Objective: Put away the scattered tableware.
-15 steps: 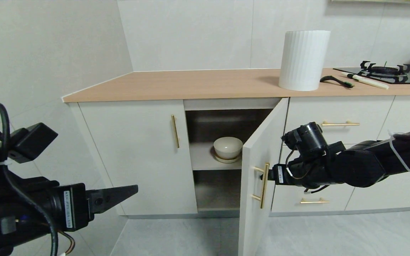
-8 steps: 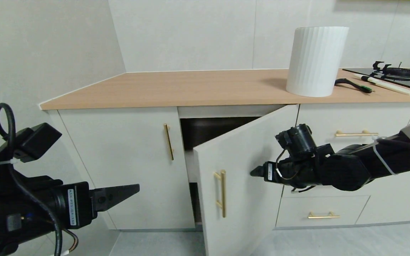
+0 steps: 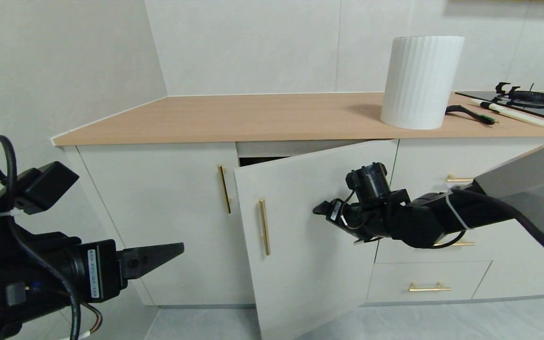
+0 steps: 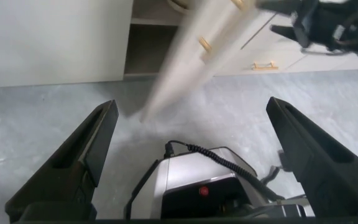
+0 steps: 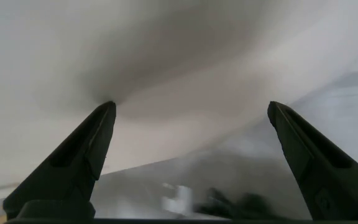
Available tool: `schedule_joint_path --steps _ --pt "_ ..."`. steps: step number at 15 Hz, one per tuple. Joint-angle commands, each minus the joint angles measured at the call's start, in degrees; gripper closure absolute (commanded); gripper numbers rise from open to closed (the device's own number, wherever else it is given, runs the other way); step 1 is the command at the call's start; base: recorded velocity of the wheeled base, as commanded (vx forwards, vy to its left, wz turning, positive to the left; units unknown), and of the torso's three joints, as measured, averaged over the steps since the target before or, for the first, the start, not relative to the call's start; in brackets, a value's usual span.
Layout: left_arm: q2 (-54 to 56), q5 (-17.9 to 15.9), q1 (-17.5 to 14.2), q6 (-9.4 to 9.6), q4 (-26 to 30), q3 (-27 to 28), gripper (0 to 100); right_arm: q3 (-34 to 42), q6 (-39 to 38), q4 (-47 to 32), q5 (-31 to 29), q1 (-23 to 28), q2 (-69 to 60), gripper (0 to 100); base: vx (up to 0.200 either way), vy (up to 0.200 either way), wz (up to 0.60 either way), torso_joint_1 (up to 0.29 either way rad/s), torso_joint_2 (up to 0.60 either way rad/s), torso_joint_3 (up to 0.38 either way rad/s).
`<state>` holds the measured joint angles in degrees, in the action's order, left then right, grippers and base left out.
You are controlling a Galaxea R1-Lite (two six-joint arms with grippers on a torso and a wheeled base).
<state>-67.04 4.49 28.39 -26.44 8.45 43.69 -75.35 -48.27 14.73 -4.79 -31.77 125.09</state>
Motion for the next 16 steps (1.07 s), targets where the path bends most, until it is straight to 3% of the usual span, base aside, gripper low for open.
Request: schedule_joint_path --steps 1,6,16 --pt "0.0 0.0 0.0 -0.01 0.0 0.0 0 -3.2 -1.7 0.0 -0.2 0.7 3.9 0 0.0 0.0 0.0 0.0 0.0 0.0" --pt "0.0 0.0 -0.3 -0.01 0.0 0.0 0 -9.0 -8.6 -0.4 -0.7 4.6 7.1 0 0.0 0.0 0.0 0.0 0.0 0.0" --pt "-0.5 0.0 -0.3 -0.01 0.0 -0.1 0 -14.5 -9.9 -0.8 -7.6 8.0 11.0 0 0.0 0.0 0.0 0.0 0.0 0.0"
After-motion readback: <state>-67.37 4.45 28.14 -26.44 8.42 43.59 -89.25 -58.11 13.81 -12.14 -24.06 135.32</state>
